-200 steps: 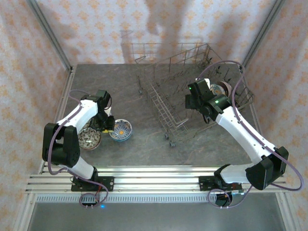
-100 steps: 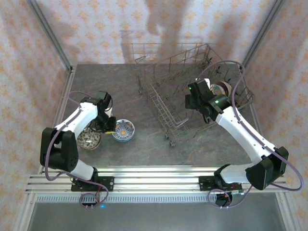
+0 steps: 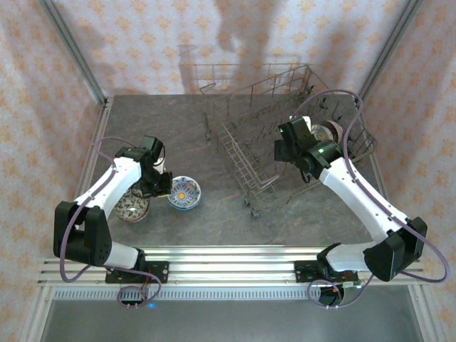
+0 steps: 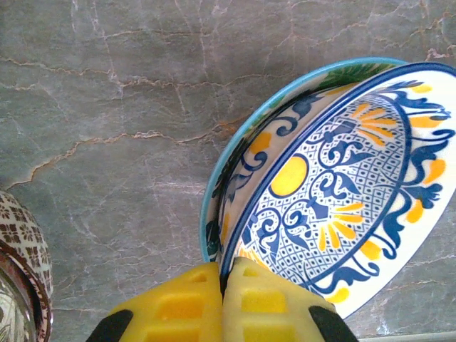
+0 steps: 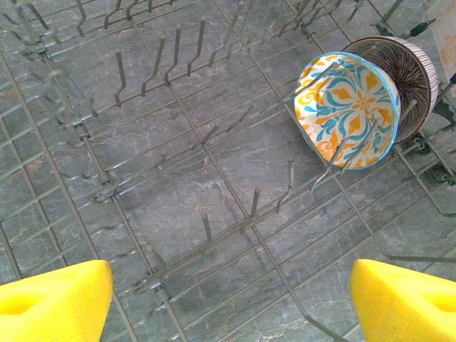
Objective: Load the bowls into the dish rack
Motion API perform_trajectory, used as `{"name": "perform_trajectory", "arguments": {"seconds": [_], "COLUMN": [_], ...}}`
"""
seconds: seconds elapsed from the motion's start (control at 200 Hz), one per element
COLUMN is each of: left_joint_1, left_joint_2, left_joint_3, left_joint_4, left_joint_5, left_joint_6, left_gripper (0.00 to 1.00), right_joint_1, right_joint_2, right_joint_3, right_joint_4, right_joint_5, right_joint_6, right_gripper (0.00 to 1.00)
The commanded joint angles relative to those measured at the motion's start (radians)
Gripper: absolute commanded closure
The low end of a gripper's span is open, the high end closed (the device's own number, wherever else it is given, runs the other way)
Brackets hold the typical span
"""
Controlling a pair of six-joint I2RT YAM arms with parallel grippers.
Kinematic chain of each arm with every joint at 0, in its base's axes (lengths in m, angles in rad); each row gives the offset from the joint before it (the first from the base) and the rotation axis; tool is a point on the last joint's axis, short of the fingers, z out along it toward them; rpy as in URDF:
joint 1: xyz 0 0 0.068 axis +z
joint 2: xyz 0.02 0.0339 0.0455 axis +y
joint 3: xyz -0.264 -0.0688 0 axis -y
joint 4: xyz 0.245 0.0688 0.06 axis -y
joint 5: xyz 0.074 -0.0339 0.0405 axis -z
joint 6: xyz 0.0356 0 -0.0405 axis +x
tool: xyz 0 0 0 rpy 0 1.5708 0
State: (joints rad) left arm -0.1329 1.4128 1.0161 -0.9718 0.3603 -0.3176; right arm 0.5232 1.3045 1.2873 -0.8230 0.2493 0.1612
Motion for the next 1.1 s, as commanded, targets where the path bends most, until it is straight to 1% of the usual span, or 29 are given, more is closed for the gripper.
{"name": "perform_trajectory", "arguments": {"seconds": [0.0, 0.566, 1.041, 1.091], "left_joint_1": [-0.010, -0.011, -0.012, -0.012], "left_joint_2": [-0.033, -0.107, -0.077, -0.073], "left_joint_3": [0.013, 0.023, -0.003, -0.008], "left_joint_4": [-0.002, 0.007, 0.021, 0.025], "left_joint_5": [0.000, 0.015, 0.004, -0.001], "left_joint_6": [-0.014, -0.021, -0.045, -0.047], "left_gripper": [1.00, 1.00, 1.00, 0.98], "right_joint_1": [0.007, 0.007, 0.007, 0.007], "right_joint_2": [-0.008, -0.008, -0.006, -0.008], "right_joint_3": [0.020, 0.028, 0.017, 0.012], "right_joint_4": [-0.003, -0.007, 0.003, 0.006], "right_joint_5": [0.004, -0.005, -0.006, -0.006], "right_joint_6": [0.009, 0.013, 0.018, 0.021], "right_gripper": [0.14, 0.14, 0.15, 0.15]}}
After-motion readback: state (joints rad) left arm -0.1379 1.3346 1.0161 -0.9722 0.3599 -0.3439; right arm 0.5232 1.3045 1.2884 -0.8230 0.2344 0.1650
